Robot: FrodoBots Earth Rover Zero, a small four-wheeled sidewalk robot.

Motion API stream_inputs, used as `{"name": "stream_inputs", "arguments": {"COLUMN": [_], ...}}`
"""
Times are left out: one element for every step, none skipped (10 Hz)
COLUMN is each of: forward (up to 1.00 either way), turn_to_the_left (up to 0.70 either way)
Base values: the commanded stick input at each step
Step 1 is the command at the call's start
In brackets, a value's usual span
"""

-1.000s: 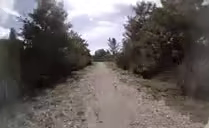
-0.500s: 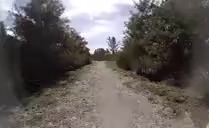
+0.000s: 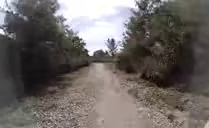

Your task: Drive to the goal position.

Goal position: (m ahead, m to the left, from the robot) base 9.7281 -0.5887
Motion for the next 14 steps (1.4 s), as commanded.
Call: {"name": "stream_inputs", "arguments": {"forward": [0.85,0.85,0.85,0.85,0.85,0.85,0.85,0.85,0.85,0.85,0.85,0.85,0.85,0.85], "turn_to_the_left": [0.0,0.0,0.0,0.0,0.0,0.0,0.0,0.0,0.0,0.0,0.0,0.0,0.0,0.0]}}
